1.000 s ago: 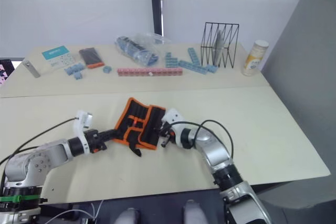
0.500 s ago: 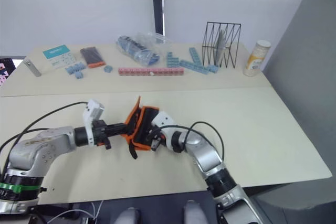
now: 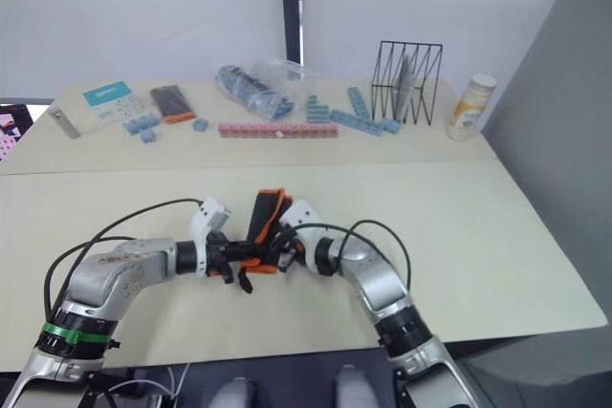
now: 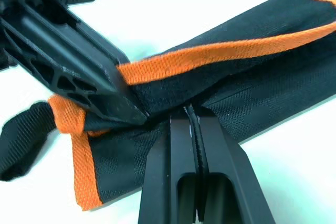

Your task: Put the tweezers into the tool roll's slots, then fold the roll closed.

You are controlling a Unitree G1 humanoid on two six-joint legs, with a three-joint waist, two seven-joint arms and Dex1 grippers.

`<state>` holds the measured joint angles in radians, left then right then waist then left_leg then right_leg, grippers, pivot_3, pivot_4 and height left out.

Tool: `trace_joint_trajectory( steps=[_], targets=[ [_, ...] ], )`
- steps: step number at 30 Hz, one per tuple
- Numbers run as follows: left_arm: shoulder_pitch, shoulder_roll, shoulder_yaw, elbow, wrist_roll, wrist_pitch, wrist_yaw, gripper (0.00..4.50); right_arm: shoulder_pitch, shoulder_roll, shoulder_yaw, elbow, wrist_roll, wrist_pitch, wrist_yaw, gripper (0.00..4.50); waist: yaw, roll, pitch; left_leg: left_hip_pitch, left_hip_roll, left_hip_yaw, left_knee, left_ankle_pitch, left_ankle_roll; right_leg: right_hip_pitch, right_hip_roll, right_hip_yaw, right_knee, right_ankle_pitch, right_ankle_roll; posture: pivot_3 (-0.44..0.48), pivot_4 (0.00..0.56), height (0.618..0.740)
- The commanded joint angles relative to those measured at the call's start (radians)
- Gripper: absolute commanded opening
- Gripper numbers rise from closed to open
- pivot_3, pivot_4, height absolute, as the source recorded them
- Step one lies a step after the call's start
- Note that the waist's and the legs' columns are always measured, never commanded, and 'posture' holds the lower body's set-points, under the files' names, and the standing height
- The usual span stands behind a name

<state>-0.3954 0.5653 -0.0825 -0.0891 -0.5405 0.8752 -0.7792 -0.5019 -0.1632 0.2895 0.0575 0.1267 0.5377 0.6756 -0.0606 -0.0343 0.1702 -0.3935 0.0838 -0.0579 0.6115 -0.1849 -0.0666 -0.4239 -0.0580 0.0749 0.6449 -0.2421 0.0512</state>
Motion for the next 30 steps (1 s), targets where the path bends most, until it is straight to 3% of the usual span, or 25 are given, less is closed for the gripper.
trace_joint_trajectory(
  steps=[1, 12, 20, 27, 29, 30],
  targets=[
    [-0.005, -0.024, -0.013, 0.021, 0.022, 0.008, 0.026, 0.01, -0.027, -0.011, -0.089, -0.086, 0.083, 0.004, 0.022, 0.0, 0.006, 0.0, 0.0, -0.001, 0.0, 0.0, 0.001, 0.0, 0.0, 0.0, 0.0, 0.0, 0.0, 0.0, 0.0, 0.0, 0.15, 0.721],
    [-0.035, -0.055, -0.044, 0.071, 0.09, 0.015, 0.081, 0.01, -0.165, 0.037, -0.038, 0.011, 0.046, -0.023, -0.003, 0.0, 0.019, 0.0, 0.0, -0.001, -0.001, -0.001, 0.002, 0.0, 0.001, 0.001, 0.0, 0.0, -0.001, 0.0, 0.001, 0.0, 0.15, 0.721],
    [-0.018, -0.027, -0.087, 0.027, 0.122, 0.003, 0.062, 0.01, -0.196, -0.005, 0.012, 0.166, -0.043, 0.119, -0.063, 0.0, 0.021, 0.001, -0.001, -0.002, -0.001, -0.002, 0.004, 0.001, 0.0, 0.002, 0.0, 0.001, -0.001, 0.0, 0.0, 0.0, 0.15, 0.721],
    [-0.016, -0.016, 0.013, -0.043, 0.023, 0.014, 0.013, 2.35, -0.173, -0.025, 0.04, 0.179, -0.059, 0.114, -0.047, 0.0, 0.016, 0.001, -0.001, -0.001, -0.001, -0.002, 0.003, 0.001, 0.0, 0.002, 0.0, 0.001, 0.0, 0.0, 0.001, 0.0, 0.15, 0.721],
    [-0.014, 0.008, 0.059, -0.056, -0.025, 0.016, -0.033, 2.9, -0.168, -0.024, 0.041, 0.177, -0.06, 0.116, -0.048, 0.0, 0.014, 0.001, -0.001, -0.001, -0.001, -0.002, 0.003, 0.001, 0.0, 0.001, 0.0, 0.001, 0.0, 0.0, 0.001, 0.0, 0.15, 0.721],
    [-0.009, 0.028, 0.075, -0.056, -0.038, 0.003, -0.064, 2.9, -0.166, -0.023, 0.041, 0.177, -0.06, 0.116, -0.048, 0.0, 0.013, 0.001, -0.001, -0.001, -0.001, -0.002, 0.003, 0.001, 0.0, 0.001, 0.0, 0.001, 0.0, 0.0, 0.0, 0.0, 0.15, 0.721]
  ],
)
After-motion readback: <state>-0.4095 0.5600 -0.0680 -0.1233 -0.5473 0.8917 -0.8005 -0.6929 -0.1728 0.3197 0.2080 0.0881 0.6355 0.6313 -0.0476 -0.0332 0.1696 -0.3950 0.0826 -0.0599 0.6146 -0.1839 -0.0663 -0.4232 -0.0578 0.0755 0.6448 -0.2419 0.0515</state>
